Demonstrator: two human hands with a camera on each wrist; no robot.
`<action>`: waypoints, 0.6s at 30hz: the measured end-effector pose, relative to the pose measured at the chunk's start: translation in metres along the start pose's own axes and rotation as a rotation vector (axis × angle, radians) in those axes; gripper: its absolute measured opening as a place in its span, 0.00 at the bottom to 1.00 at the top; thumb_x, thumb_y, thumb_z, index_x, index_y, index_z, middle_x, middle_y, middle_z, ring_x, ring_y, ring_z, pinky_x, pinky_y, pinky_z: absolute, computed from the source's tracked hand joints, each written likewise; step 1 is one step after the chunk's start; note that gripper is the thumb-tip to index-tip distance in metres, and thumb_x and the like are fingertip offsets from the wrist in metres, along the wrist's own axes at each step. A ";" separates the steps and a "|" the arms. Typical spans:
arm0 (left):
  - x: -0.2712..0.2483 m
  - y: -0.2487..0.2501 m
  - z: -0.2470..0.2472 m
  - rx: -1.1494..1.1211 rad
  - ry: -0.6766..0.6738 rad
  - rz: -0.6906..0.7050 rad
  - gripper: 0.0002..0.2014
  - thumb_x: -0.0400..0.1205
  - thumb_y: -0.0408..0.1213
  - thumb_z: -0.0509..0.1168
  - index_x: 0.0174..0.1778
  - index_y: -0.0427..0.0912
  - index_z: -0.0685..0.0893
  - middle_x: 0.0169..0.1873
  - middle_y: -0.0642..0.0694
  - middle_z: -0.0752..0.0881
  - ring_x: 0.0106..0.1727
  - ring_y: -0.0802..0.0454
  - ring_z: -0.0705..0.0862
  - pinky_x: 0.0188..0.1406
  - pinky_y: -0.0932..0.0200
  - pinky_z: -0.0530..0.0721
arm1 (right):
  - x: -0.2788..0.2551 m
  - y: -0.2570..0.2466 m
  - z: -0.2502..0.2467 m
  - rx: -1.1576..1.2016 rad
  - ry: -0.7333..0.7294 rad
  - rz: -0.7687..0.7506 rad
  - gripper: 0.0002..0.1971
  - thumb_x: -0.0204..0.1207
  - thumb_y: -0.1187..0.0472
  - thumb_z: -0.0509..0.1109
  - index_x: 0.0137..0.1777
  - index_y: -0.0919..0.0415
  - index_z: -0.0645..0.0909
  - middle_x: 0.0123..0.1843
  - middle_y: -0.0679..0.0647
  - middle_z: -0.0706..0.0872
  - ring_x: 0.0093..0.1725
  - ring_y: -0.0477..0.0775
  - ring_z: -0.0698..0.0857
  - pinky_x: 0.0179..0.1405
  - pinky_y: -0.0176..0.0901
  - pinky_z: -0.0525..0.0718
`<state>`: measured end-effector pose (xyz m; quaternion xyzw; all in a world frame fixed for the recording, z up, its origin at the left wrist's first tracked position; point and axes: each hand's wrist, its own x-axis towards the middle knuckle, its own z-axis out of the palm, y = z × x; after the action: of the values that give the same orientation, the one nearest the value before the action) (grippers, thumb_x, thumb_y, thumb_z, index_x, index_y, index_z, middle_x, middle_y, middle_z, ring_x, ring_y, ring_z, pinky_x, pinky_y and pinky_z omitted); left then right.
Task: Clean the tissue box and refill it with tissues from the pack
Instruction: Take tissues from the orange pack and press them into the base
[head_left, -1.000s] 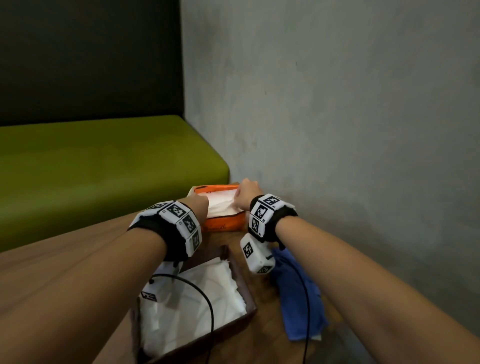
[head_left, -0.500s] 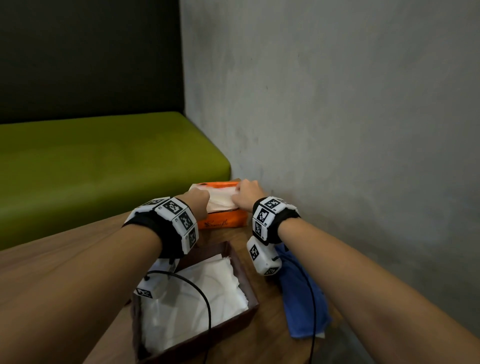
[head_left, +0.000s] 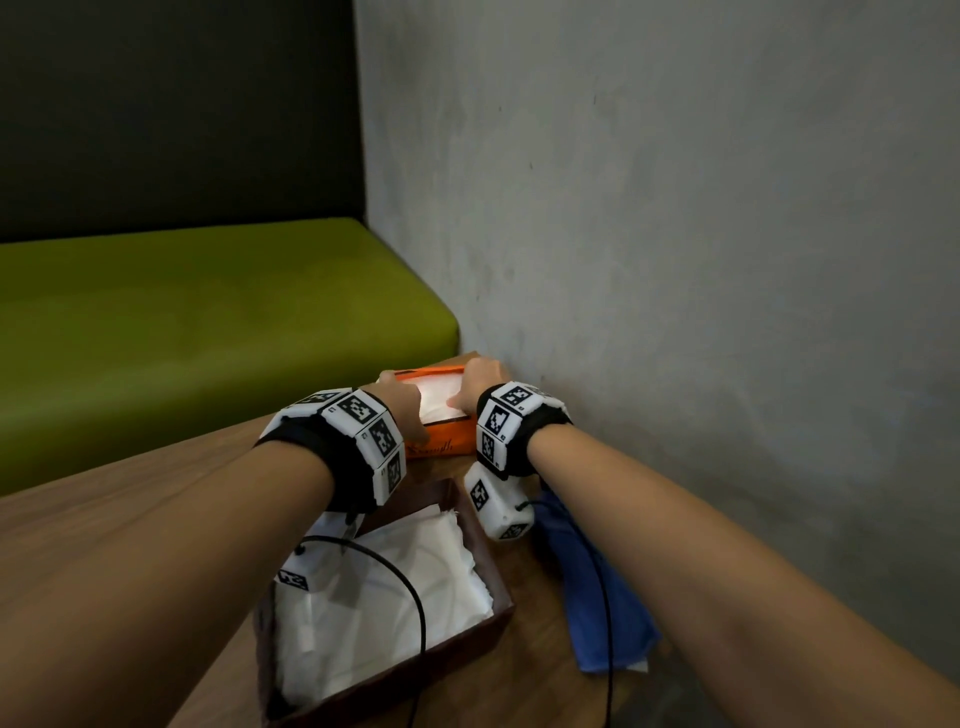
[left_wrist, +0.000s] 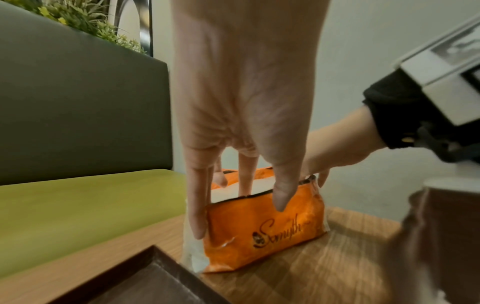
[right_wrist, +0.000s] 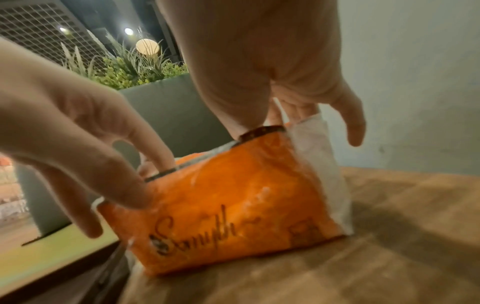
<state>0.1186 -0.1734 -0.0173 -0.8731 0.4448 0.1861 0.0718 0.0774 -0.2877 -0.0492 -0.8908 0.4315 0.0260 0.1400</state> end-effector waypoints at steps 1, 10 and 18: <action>0.001 0.000 0.001 0.005 -0.009 0.004 0.22 0.80 0.46 0.61 0.62 0.33 0.79 0.70 0.29 0.70 0.72 0.40 0.71 0.62 0.47 0.77 | 0.003 -0.004 0.006 -0.053 -0.035 0.012 0.19 0.76 0.58 0.69 0.62 0.71 0.77 0.62 0.65 0.83 0.61 0.67 0.83 0.59 0.53 0.84; -0.002 -0.001 -0.001 0.045 0.005 0.038 0.21 0.80 0.44 0.62 0.66 0.38 0.79 0.70 0.34 0.74 0.69 0.42 0.75 0.60 0.50 0.78 | 0.017 -0.004 0.008 -0.113 -0.184 0.111 0.34 0.73 0.42 0.68 0.70 0.67 0.71 0.70 0.69 0.77 0.68 0.71 0.77 0.66 0.67 0.76; -0.003 0.001 -0.002 0.067 0.016 0.053 0.21 0.80 0.44 0.62 0.66 0.37 0.79 0.64 0.38 0.82 0.66 0.43 0.79 0.62 0.53 0.79 | 0.013 0.005 0.001 -0.070 -0.222 0.194 0.44 0.70 0.39 0.70 0.76 0.68 0.62 0.76 0.66 0.71 0.74 0.68 0.70 0.73 0.59 0.70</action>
<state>0.1168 -0.1721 -0.0142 -0.8596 0.4743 0.1659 0.0927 0.0815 -0.3005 -0.0536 -0.8409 0.4961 0.1528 0.1527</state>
